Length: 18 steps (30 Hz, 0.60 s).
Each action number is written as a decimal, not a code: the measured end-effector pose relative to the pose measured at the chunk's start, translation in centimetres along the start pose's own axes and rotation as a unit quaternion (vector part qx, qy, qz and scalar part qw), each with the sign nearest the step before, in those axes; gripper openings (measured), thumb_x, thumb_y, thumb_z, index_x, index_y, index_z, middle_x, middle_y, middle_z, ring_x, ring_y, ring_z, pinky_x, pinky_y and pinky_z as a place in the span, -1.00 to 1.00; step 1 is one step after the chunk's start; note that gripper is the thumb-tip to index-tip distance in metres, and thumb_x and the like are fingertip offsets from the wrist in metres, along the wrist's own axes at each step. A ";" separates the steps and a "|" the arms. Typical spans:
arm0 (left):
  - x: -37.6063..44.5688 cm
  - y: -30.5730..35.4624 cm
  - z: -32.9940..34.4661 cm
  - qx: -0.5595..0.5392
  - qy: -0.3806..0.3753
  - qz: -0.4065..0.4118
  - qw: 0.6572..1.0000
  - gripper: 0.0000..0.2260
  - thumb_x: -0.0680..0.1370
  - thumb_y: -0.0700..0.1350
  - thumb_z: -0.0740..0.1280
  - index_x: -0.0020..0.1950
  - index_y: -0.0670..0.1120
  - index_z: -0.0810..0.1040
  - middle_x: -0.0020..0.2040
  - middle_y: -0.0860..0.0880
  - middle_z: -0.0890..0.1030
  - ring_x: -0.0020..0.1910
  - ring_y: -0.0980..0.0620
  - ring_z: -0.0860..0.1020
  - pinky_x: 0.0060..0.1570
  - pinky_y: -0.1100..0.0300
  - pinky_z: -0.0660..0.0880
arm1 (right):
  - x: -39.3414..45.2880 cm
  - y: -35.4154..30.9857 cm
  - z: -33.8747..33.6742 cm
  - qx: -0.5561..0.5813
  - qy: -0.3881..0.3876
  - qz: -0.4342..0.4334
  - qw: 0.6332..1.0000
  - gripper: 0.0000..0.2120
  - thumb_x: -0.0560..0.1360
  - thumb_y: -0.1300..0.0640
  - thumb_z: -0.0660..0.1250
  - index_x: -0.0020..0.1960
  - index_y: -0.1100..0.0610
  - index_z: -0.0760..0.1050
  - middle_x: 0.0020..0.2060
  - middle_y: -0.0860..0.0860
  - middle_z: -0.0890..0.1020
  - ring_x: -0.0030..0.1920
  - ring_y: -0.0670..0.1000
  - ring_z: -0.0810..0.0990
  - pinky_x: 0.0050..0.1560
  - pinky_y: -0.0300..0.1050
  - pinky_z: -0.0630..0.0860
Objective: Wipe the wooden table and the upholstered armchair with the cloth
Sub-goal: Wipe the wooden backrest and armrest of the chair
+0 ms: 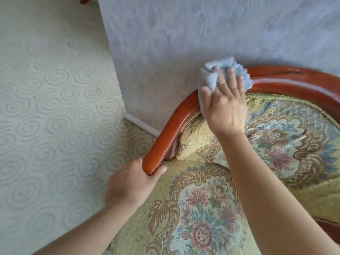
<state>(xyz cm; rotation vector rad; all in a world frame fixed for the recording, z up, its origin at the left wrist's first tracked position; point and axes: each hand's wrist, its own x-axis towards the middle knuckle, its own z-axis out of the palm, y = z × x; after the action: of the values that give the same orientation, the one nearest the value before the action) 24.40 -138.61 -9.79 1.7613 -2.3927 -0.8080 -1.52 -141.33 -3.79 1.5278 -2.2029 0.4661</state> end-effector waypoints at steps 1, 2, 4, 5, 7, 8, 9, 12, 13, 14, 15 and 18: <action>0.1 0.1 0.0 0.005 0.001 0.000 1.000 -0.42 0.39 0.59 0.09 -0.27 0.09 0.45 -0.52 0.09 0.54 -0.59 0.19 0.49 -0.58 0.30 0.31 | 1.3 1.5 -0.5 -0.011 0.017 0.053 0.998 -0.45 0.70 -0.08 -0.09 0.45 0.26 0.37 0.47 0.16 0.39 0.53 0.25 0.22 0.56 0.18 0.09; 0.1 0.0 0.0 0.009 0.003 -0.003 1.000 -0.41 0.38 0.60 0.07 -0.26 0.09 0.45 -0.53 0.09 0.54 -0.60 0.19 0.49 -0.59 0.30 0.31 | 2.1 2.6 -1.1 -0.015 0.035 0.095 0.995 -0.43 0.70 -0.08 -0.12 0.46 0.25 0.38 0.47 0.16 0.39 0.54 0.25 0.19 0.56 0.16 0.06; 0.1 0.0 0.0 0.007 0.002 -0.008 1.000 -0.40 0.37 0.61 0.04 -0.26 0.09 0.46 -0.52 0.08 0.54 -0.59 0.19 0.50 -0.58 0.29 0.34 | 2.5 3.2 -1.4 0.003 0.058 0.146 0.988 -0.42 0.69 -0.07 -0.12 0.44 0.28 0.41 0.47 0.18 0.39 0.56 0.25 0.15 0.57 0.14 0.00; 0.1 0.0 0.0 0.006 0.002 -0.009 1.000 -0.40 0.37 0.60 0.04 -0.27 0.09 0.46 -0.52 0.08 0.55 -0.59 0.19 0.50 -0.58 0.29 0.34 | 2.2 2.5 -1.2 0.029 0.066 0.153 0.986 -0.44 0.69 -0.04 -0.08 0.43 0.30 0.41 0.47 0.18 0.39 0.56 0.26 0.13 0.58 0.14 -0.02; 0.1 0.1 0.0 0.009 0.006 -0.008 1.000 -0.41 0.38 0.59 0.06 -0.27 0.08 0.46 -0.54 0.08 0.54 -0.61 0.18 0.49 -0.60 0.30 0.31 | 0.8 0.2 -0.3 0.086 0.072 0.149 0.982 -0.54 0.69 0.04 0.05 0.37 0.33 0.46 0.47 0.21 0.37 0.55 0.33 0.12 0.57 0.18 0.01; 0.1 0.1 0.0 0.009 0.010 -0.009 1.000 -0.41 0.38 0.59 0.07 -0.27 0.08 0.46 -0.54 0.08 0.53 -0.62 0.18 0.49 -0.61 0.30 0.30 | -0.3 -1.1 0.3 0.106 0.067 0.137 0.983 -0.58 0.69 0.07 0.10 0.32 0.35 0.50 0.46 0.23 0.38 0.53 0.35 0.14 0.56 0.21 0.07; 0.1 0.1 0.0 0.007 0.013 -0.011 1.000 -0.41 0.37 0.60 0.08 -0.27 0.08 0.47 -0.54 0.08 0.53 -0.60 0.17 0.49 -0.60 0.30 0.32 | -1.8 -2.5 0.9 0.122 0.054 0.116 0.984 -0.59 0.68 0.08 0.13 0.27 0.38 0.53 0.45 0.25 0.39 0.52 0.37 0.17 0.53 0.23 0.15; 0.3 0.0 0.2 0.009 0.018 -0.024 1.000 -0.39 0.34 0.62 0.10 -0.23 0.08 0.47 -0.47 0.10 0.54 -0.47 0.09 0.55 -0.44 0.21 0.50 | -6.9 -6.1 2.1 0.171 -0.008 0.031 0.985 -0.52 0.67 0.04 0.12 0.37 0.41 0.43 0.44 0.22 0.42 0.51 0.35 0.19 0.41 0.31 0.32; 0.3 0.0 0.2 0.012 0.018 -0.030 0.999 -0.39 0.33 0.62 0.10 -0.22 0.08 0.47 -0.43 0.10 0.54 -0.43 0.05 0.56 -0.38 0.18 0.53 | -8.3 -6.9 2.3 0.183 -0.029 0.001 0.983 -0.52 0.66 0.05 0.16 0.41 0.39 0.40 0.44 0.21 0.42 0.51 0.33 0.20 0.40 0.32 0.33; 0.3 0.1 0.1 0.015 0.017 -0.033 0.999 -0.38 0.32 0.62 0.10 -0.21 0.08 0.48 -0.41 0.10 0.55 -0.41 0.03 0.56 -0.36 0.18 0.54 | -9.2 -7.2 2.3 0.186 -0.042 -0.031 0.981 -0.53 0.64 0.07 0.21 0.41 0.38 0.39 0.44 0.19 0.42 0.51 0.32 0.22 0.41 0.32 0.32; 0.3 0.2 0.1 0.020 0.018 -0.032 0.999 -0.38 0.32 0.62 0.10 -0.20 0.08 0.49 -0.41 0.11 0.54 -0.42 0.05 0.54 -0.38 0.20 0.50 | -9.4 -6.9 2.2 0.174 -0.046 -0.068 0.981 -0.54 0.63 0.07 0.24 0.40 0.38 0.41 0.43 0.17 0.44 0.50 0.31 0.26 0.42 0.30 0.32; 0.2 0.3 -0.2 0.029 0.017 -0.014 0.999 -0.39 0.35 0.62 0.07 -0.20 0.09 0.49 -0.50 0.11 0.52 -0.59 0.19 0.45 -0.61 0.29 0.28 | -6.1 -3.5 1.4 0.078 -0.009 -0.167 0.983 -0.57 0.67 0.01 0.19 0.33 0.32 0.51 0.37 0.12 0.52 0.43 0.24 0.41 0.37 0.26 0.40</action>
<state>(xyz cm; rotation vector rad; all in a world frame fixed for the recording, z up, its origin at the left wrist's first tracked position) 24.18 -138.77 -9.54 1.8175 -2.3984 -0.7121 3.44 -138.29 -8.00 1.9442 -1.9050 0.5271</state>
